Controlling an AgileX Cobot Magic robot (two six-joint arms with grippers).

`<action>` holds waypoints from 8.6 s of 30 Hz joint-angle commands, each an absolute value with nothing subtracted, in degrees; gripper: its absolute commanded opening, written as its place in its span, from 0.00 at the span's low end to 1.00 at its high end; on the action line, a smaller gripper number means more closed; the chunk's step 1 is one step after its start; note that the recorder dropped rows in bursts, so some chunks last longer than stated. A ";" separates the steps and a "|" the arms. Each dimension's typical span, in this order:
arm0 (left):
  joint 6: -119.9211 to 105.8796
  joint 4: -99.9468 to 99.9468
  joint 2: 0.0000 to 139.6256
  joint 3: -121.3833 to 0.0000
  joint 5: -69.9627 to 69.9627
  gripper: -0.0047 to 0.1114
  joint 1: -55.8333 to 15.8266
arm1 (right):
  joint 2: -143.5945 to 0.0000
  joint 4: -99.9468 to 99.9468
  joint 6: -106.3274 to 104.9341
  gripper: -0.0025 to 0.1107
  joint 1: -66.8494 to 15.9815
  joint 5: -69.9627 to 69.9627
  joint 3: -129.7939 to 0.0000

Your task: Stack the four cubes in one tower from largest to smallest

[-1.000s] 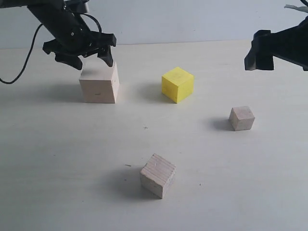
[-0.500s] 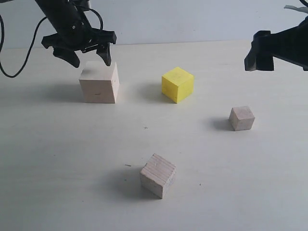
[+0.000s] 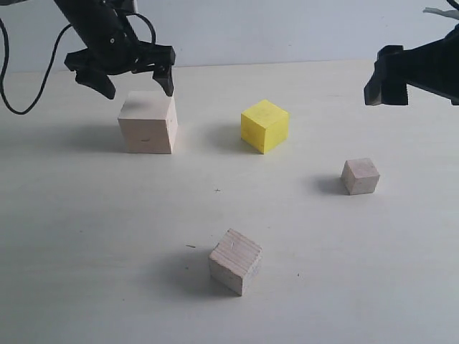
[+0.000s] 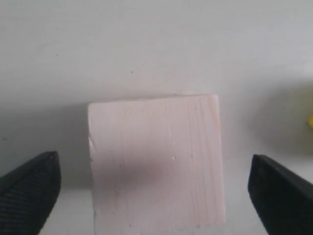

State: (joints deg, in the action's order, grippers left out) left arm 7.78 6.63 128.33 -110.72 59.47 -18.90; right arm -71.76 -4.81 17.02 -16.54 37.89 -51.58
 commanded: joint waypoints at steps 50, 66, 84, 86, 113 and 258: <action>39.81 0.63 112.48 -81.54 46.48 0.06 -36.60 | -71.39 -3.38 14.93 0.88 -16.31 38.85 -51.91; 40.29 -4.43 114.32 -81.54 43.65 0.06 -36.96 | -71.39 -3.38 14.93 0.88 -16.31 38.73 -51.77; 39.19 -4.56 117.96 -84.10 44.58 0.22 -37.90 | -71.39 -3.28 14.93 0.88 -16.31 37.89 -51.79; 39.19 -4.56 117.96 -84.10 44.65 0.34 -37.90 | -71.39 -3.28 14.93 0.88 -16.31 37.89 -51.79; 37.83 -7.20 109.78 -89.62 54.43 0.89 -37.78 | -71.39 -3.31 14.93 0.88 -16.31 38.00 -51.79; 23.98 -12.61 51.65 -54.01 69.42 0.05 -37.12 | -110.74 32.67 -72.93 0.02 -28.31 56.85 -99.03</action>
